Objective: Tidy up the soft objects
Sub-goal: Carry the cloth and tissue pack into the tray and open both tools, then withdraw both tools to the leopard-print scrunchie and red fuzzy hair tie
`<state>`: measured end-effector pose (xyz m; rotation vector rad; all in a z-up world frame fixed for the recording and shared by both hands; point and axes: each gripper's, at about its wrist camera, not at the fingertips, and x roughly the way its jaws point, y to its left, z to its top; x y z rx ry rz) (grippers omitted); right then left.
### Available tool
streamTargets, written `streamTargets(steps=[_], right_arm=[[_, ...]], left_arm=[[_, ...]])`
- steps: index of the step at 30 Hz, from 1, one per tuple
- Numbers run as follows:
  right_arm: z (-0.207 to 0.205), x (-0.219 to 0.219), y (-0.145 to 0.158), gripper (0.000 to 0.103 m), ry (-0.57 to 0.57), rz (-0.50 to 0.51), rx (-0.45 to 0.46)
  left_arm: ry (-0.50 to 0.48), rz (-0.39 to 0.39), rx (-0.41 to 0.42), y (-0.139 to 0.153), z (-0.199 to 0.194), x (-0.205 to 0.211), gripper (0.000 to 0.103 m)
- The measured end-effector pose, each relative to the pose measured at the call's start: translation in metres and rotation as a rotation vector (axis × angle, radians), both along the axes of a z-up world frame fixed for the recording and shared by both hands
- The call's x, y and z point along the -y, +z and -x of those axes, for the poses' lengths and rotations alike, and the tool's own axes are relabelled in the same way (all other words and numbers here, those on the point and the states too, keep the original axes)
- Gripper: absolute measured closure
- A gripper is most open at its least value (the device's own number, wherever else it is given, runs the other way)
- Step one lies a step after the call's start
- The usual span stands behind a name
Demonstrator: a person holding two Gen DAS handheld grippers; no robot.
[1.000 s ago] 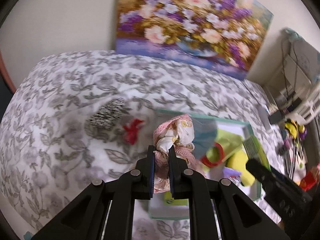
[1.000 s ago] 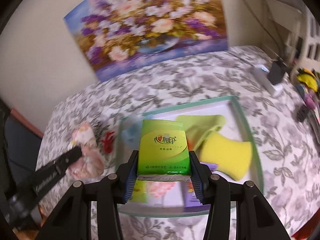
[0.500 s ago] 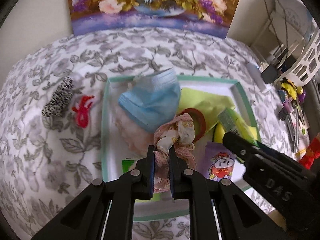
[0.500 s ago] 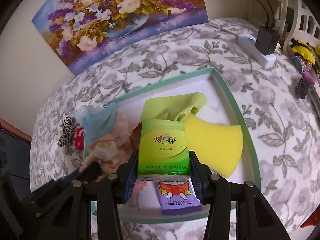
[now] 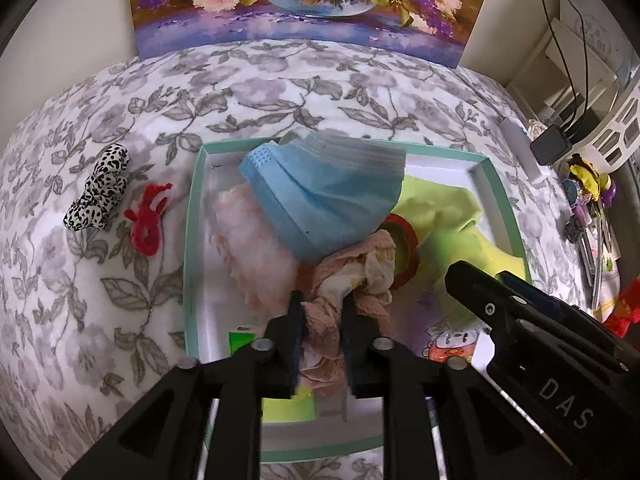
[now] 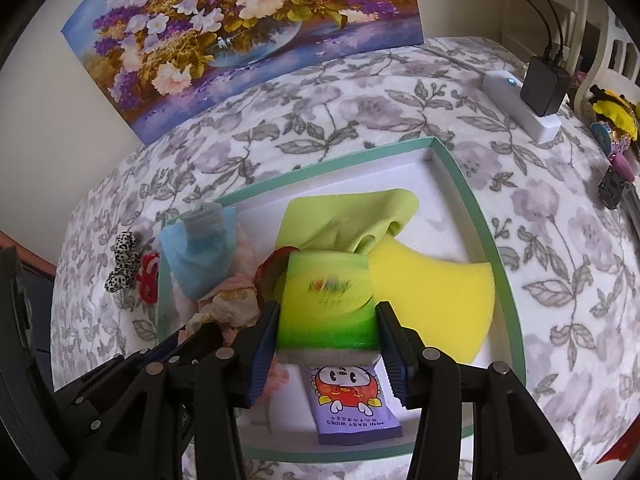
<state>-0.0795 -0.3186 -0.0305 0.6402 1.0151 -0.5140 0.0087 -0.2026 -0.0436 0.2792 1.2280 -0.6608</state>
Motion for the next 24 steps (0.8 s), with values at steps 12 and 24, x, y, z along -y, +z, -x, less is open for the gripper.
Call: streamTargets(steps=[12, 24], right_arm=[[0.003, -0.006, 0.018, 0.047, 0.005, 0.037, 0.020], [0.002, -0.011, 0.018, 0.044, 0.022, 0.069, -0.030]], left_arm=[[0.017, 0.036, -0.014, 0.025, 0.002, -0.016, 0.050], [0.190, 0.112, -0.038, 0.043, -0.025, -0.061, 0.043]])
